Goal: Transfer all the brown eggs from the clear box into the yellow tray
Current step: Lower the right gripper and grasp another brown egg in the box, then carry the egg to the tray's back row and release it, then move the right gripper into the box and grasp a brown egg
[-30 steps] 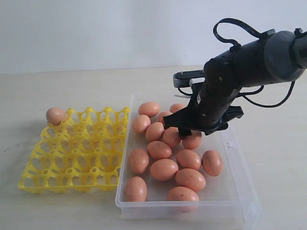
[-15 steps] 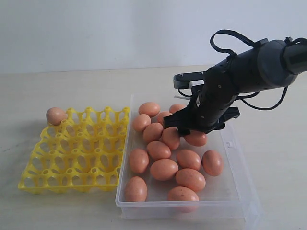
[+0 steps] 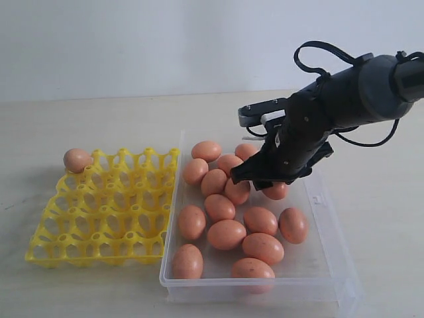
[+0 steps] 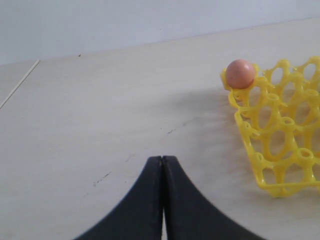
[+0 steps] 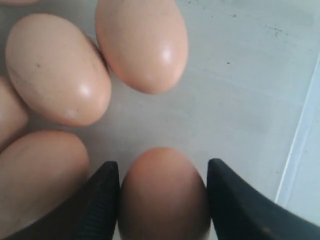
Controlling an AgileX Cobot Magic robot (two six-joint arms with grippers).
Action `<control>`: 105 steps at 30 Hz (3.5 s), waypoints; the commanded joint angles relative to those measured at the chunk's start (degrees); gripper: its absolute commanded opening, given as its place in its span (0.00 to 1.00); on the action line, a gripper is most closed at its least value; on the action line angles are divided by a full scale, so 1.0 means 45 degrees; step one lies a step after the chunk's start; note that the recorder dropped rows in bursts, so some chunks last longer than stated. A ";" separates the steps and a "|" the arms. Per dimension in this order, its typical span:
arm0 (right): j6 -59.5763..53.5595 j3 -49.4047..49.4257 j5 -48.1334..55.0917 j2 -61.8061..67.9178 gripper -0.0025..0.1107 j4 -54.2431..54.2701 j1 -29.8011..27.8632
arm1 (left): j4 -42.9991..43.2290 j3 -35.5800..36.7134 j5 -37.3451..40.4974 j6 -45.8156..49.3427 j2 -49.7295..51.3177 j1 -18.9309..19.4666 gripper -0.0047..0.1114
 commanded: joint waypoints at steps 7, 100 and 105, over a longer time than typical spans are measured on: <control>-0.1674 -0.0758 0.0445 -0.0928 0.02 0.0714 0.0042 | -0.0031 -0.0051 -0.0117 -0.0065 -0.0071 -0.0073 0.04; -0.2511 0.2729 0.2843 -0.4690 0.39 0.3347 0.0954 | -0.0031 -0.0051 -0.0117 -0.0065 -0.0071 -0.0073 0.04; -0.1246 0.2756 0.2857 -0.4495 0.48 0.2546 0.0757 | -0.0031 -0.0051 -0.0117 -0.0065 -0.0071 -0.0073 0.04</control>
